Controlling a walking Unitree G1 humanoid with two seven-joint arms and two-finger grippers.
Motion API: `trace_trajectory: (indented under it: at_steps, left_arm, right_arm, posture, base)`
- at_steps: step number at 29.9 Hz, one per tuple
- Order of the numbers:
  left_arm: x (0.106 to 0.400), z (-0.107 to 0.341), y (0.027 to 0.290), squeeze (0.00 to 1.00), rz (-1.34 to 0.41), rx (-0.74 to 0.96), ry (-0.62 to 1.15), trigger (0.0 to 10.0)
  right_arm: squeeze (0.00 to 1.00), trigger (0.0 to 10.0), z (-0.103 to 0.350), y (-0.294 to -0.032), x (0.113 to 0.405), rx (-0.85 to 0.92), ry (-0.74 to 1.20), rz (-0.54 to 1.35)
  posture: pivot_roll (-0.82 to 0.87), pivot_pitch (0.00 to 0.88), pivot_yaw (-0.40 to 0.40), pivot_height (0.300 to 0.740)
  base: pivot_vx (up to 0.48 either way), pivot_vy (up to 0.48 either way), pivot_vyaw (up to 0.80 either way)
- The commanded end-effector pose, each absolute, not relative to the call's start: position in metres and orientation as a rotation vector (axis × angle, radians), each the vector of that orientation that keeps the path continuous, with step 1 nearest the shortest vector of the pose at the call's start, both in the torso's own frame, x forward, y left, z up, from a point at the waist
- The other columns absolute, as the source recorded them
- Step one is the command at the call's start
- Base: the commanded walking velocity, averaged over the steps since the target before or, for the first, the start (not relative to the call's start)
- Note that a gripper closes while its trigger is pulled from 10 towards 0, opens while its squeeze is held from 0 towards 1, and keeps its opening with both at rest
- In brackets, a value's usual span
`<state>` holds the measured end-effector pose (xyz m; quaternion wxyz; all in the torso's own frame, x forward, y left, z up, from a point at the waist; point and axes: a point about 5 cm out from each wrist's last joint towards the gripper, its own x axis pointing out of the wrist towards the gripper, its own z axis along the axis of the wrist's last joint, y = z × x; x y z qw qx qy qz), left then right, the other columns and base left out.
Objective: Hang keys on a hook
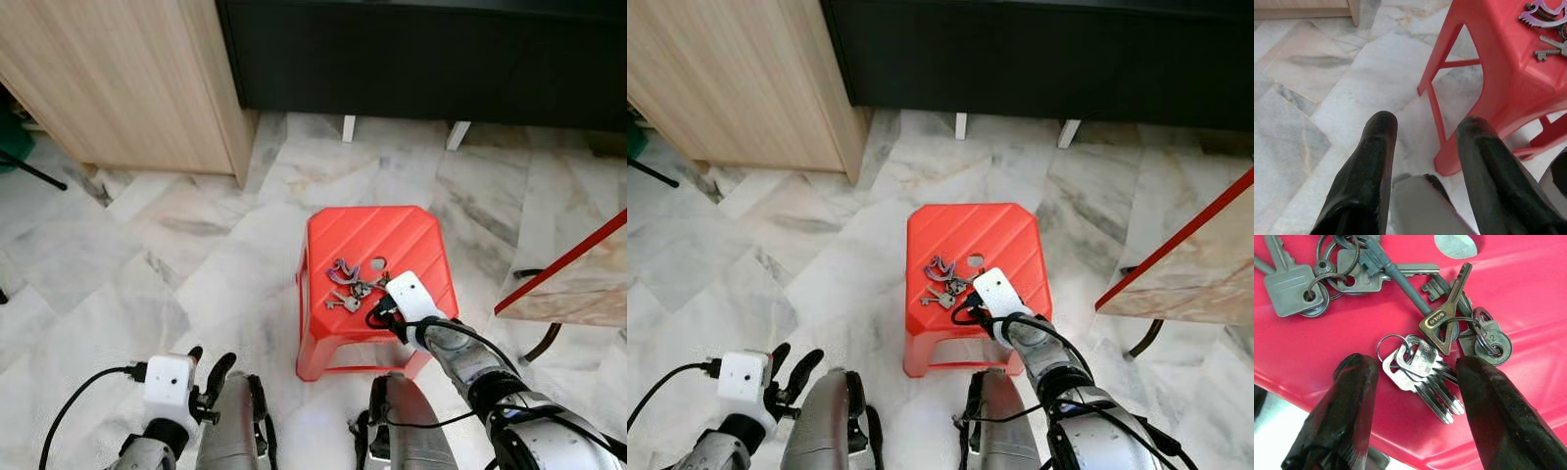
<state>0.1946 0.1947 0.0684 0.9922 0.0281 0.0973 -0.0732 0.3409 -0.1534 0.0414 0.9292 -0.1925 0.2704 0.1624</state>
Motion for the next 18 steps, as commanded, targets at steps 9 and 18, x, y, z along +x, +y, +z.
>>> trace_trajectory:
  at_steps: [9,18]
  left_arm:
    - [0.185,0.073,0.193,0.00,-0.171,0.054,0.227,10.0]
    - [0.186,0.074,0.191,0.00,-0.178,0.048,0.238,10.0]
  right_arm:
    - [0.00,9.0,0.011,-0.147,0.317,-0.378,0.754,0.387]
    - [0.00,0.0,0.004,-0.139,0.310,-0.407,0.789,0.463]
  posture:
    - [0.22,0.401,0.023,0.626]
    - [0.21,0.402,0.019,0.626]
  base:
    - [0.000,0.000,0.00]
    - [0.000,0.000,0.00]
